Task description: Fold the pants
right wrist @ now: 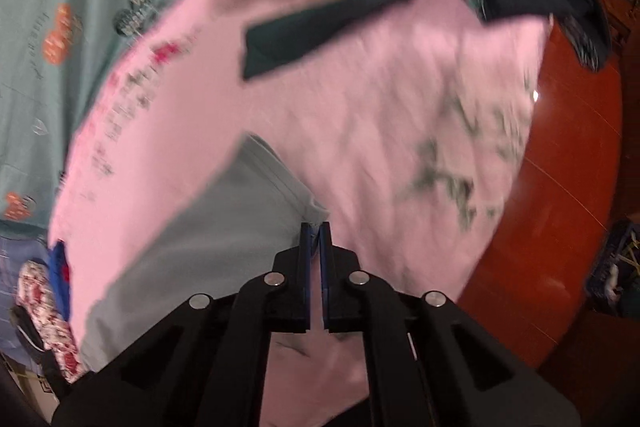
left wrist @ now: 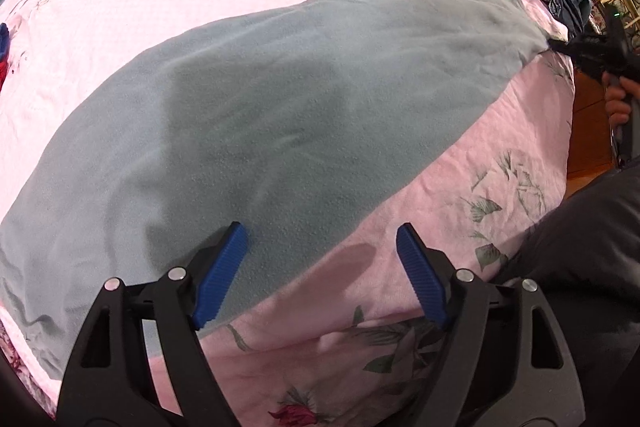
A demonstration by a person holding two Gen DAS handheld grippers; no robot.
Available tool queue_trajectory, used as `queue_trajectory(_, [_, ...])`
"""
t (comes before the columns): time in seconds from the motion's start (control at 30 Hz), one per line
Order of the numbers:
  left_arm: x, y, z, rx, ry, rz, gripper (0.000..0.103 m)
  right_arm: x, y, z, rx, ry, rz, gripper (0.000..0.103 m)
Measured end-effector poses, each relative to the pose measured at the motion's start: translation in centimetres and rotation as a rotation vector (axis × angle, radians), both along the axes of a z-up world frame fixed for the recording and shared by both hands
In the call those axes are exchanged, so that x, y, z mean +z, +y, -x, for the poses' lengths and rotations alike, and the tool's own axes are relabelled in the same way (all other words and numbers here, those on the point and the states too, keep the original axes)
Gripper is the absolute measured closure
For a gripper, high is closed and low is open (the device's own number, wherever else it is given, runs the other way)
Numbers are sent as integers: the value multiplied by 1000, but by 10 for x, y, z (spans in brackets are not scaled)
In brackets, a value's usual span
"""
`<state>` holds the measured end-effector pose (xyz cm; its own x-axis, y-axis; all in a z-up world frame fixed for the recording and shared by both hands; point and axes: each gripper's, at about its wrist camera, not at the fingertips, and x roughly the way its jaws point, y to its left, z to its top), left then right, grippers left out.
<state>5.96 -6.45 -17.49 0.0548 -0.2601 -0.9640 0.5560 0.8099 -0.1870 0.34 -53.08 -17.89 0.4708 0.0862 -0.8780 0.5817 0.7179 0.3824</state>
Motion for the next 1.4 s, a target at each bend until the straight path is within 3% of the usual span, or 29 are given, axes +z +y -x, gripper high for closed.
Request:
queue_trajectory(0.07, [8, 10, -1, 16, 9, 19, 24, 12, 1, 5, -43, 11, 29, 77])
queue_trajectory(0.13, [24, 24, -1, 39, -15, 60, 24, 35, 8, 8, -74, -48, 63, 75])
queue_trajectory(0.2, [36, 41, -4, 74, -47, 86, 24, 55, 31, -8, 4, -101, 76, 71])
queue_trajectory(0.3, [37, 69, -16, 178, -94, 55, 24, 67, 89, -54, 239, -155, 13, 70])
queue_trajectory(0.4, [10, 95, -26, 303, -49, 14, 24, 73, 170, -103, 514, -199, -72, 67])
queue_trajectory(0.47, [-6, 103, -25, 332, -20, 2, 24, 76, 227, -130, 700, -198, -103, 60])
queue_trajectory(0.57, [-7, 102, -18, 308, -69, 3, 24, 78, 326, -165, 1002, -202, -132, 56])
queue_trajectory(0.67, [-7, 103, -16, 317, -78, 26, 22, 68, 396, -189, 1209, -163, -150, 52])
queue_trajectory(0.77, [-8, 108, -13, 347, -77, 68, 22, 49, 444, -212, 1346, -88, -134, 52])
queue_trajectory(0.97, [-9, 116, -7, 389, -76, 101, 22, 7, 470, -233, 1575, 158, -189, 52])
queue_trajectory(1.13, [-10, 120, -8, 408, -53, 121, 21, 20, 465, -217, 1703, 192, -365, 51])
queue_trajectory(1.4, [-12, 110, -16, 369, -31, 109, 11, -6, 477, -246, 1570, 190, -480, 49])
